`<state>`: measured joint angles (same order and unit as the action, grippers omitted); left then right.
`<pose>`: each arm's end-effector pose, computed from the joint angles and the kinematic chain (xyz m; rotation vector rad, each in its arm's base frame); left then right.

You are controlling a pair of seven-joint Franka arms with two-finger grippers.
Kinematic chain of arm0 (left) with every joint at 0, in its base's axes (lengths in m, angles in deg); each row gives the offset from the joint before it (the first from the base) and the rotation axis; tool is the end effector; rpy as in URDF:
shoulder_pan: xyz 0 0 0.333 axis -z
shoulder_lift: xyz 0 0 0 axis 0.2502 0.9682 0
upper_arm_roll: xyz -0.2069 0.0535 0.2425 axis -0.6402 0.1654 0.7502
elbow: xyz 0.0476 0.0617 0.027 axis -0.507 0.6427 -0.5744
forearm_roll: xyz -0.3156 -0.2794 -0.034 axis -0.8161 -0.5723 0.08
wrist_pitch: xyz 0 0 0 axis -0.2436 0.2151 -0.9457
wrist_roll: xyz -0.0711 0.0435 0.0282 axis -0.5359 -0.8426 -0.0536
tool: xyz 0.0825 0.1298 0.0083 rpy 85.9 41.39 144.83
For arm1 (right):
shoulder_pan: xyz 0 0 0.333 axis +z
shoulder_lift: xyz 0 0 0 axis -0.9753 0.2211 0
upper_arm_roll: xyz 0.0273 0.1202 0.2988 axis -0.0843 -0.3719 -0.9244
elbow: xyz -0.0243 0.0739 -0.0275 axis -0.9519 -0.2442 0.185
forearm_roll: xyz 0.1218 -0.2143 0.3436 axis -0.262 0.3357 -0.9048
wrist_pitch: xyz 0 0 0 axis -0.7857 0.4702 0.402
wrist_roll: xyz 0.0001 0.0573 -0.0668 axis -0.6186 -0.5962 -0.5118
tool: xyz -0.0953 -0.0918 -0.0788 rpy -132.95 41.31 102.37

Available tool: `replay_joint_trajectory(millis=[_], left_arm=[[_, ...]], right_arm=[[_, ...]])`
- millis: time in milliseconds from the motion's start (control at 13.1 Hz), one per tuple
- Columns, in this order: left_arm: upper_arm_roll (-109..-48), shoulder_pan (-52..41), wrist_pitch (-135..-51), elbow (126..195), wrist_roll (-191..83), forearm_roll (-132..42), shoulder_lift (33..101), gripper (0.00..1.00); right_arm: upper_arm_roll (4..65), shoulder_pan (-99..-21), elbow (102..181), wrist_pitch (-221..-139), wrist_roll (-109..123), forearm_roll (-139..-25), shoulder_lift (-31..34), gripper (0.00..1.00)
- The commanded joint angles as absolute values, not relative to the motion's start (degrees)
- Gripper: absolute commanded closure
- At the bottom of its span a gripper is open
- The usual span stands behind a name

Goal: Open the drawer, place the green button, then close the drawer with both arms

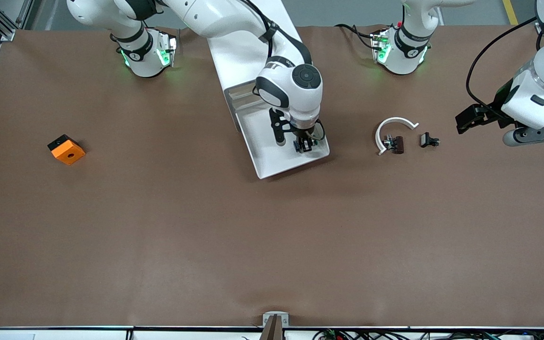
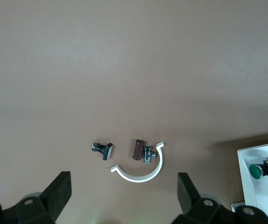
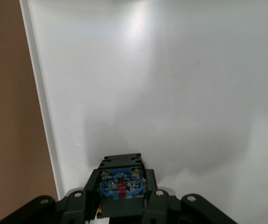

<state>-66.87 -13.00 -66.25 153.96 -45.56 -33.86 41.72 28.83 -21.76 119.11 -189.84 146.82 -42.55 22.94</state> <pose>0.5771 -0.0747 0.5539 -3.0810 -0.1747 0.0787 0.4437 0.6429 0.2054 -2.3940 1.9385 -0.0424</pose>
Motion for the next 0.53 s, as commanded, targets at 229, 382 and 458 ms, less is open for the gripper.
replay_joint_trajectory(millis=[229, 382, 458], left_arm=[[-68.0, -13.0, -68.7, 154.2, -45.2, -32.9, 42.6, 0.0], [-69.0, -12.9, -72.1, 154.3, -45.2, -32.8, 45.0, 0.0], [-69.8, -12.8, -74.6, 154.6, -45.2, -32.8, 46.6, 0.0]], right_arm=[[29.2, -22.6, 116.6, -188.5, 144.3, -41.7, 24.3, 0.0], [28.9, -23.7, 115.8, -187.1, 138.2, -42.3, 24.2, 0.0], [28.7, -24.3, 115.3, -185.6, 134.0, -42.6, 24.2, 0.0]])
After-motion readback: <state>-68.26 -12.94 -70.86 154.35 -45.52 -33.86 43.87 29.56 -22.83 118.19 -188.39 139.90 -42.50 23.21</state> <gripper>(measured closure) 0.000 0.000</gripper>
